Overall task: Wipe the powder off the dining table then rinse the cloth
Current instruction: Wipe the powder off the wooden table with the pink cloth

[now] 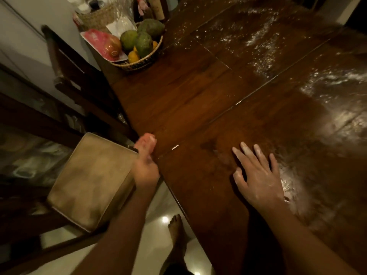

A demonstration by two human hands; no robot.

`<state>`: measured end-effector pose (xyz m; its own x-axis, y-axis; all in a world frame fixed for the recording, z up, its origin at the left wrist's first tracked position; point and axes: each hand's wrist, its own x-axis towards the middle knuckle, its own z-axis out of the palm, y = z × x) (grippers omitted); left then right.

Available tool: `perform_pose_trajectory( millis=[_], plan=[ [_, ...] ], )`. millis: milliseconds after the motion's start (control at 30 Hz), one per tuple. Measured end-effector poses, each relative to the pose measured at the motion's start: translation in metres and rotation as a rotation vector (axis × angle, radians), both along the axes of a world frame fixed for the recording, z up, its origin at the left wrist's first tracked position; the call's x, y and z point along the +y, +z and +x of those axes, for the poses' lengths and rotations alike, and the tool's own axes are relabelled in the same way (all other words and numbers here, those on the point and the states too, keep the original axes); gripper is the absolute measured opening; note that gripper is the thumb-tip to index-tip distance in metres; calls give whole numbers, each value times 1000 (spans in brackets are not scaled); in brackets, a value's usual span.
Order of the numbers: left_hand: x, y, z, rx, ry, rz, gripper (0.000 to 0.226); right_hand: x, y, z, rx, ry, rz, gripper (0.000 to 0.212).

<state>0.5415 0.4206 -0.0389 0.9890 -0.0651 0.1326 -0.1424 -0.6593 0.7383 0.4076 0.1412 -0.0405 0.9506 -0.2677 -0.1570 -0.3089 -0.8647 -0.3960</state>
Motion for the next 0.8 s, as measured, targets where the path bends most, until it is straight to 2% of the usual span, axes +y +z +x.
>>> perform_pose_trajectory(
  millis=[67,133,167,233,300,400,467,567,633,733,800],
  plan=[
    [-15,-5,-43,-82,-46,108,51,0,0,-19,18,3,0,60],
    [-16,-5,-80,54,-127,184,66,0,-2,-38,39,18,4,60],
    [-14,-7,-98,53,-221,241,71,0,-2,-48,48,26,0,59],
    [-2,-10,-120,13,-419,334,73,-2,-1,-65,55,32,-11,59],
    [2,0,-117,80,-537,410,74,-2,2,-81,60,32,-18,58],
    [-2,14,-75,237,-434,489,85,-1,4,-105,103,16,-24,57],
    [-12,18,-31,185,-332,502,95,0,4,-124,136,-8,-42,58],
    [-42,17,21,215,-200,539,89,4,8,-150,156,-33,-66,58],
    [-65,18,19,175,-192,543,85,6,9,-156,165,-61,-82,59],
    [-77,14,-30,4,-550,475,79,7,10,-151,170,-99,-96,60],
    [-63,10,-54,20,-754,416,83,8,10,-150,172,-99,-97,59]
  ],
)
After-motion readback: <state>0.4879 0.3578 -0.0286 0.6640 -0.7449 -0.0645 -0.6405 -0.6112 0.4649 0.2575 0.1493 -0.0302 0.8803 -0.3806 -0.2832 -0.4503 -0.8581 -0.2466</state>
